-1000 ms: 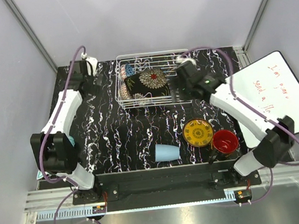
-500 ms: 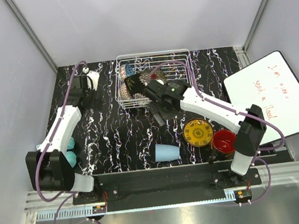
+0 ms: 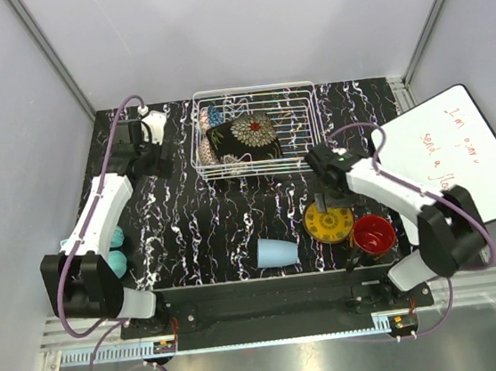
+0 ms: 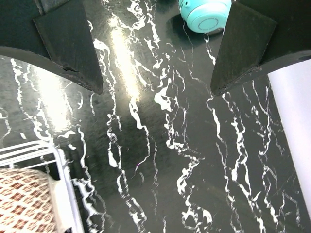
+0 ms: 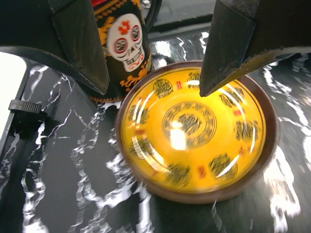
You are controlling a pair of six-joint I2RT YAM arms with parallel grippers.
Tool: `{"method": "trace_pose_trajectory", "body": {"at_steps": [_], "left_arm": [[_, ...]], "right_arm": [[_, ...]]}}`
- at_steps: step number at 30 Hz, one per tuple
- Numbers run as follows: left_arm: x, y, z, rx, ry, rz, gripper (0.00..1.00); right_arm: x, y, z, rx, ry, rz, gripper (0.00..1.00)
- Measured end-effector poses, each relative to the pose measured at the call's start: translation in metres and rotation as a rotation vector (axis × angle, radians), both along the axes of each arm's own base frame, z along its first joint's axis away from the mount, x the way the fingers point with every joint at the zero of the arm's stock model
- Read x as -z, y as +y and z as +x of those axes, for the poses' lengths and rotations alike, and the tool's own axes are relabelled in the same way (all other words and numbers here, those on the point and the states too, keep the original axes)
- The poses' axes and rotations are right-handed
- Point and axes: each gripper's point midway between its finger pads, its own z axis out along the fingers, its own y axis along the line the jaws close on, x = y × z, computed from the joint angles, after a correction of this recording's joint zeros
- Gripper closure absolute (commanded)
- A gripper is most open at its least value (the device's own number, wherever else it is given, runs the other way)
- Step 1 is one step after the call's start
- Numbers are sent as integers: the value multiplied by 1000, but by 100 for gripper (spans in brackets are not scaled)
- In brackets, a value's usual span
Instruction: Load the mixed dishes into the dish rack
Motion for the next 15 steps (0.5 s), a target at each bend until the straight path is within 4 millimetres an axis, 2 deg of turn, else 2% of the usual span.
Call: {"method": "trace_pose_trajectory", "body": {"at_steps": [4, 11, 15], "left_arm": [[-3, -3, 5, 11, -1, -7, 2], [5, -3, 5, 19, 28, 4, 2], [1, -2, 8, 31, 25, 15, 2]], "right_arm": [[-9, -8, 9, 83, -88, 107, 18], [26, -11, 2, 176, -13, 255, 19], [32, -9, 6, 211, 2, 306, 19]]}}
